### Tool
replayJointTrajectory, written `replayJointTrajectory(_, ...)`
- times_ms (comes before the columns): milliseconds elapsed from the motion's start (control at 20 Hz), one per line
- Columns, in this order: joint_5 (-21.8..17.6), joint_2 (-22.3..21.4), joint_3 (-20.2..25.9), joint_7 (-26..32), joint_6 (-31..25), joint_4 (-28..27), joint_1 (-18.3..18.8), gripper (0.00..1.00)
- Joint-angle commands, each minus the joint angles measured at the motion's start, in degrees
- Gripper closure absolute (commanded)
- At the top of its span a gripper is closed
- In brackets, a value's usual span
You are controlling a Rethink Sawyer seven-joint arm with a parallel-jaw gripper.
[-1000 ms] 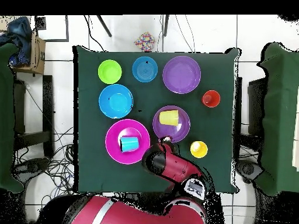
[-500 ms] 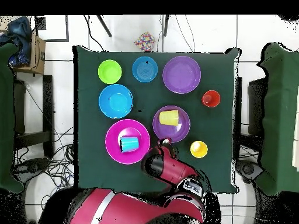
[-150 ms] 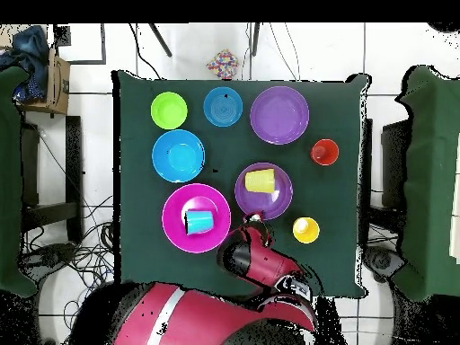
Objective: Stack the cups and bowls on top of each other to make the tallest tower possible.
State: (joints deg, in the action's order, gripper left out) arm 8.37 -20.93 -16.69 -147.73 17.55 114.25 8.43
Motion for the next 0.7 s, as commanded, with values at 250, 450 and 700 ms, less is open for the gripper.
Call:
replayJointTrajectory(250,2.4,1.8,9.1,-13.1,4.0,1.5,2.0,0.00)
replayJointTrajectory(450,2.8,1.9,9.2,-13.0,4.4,1.7,1.9,0.00)
replayJointTrajectory(700,3.1,1.5,8.8,-12.2,4.1,1.8,1.6,0.00)
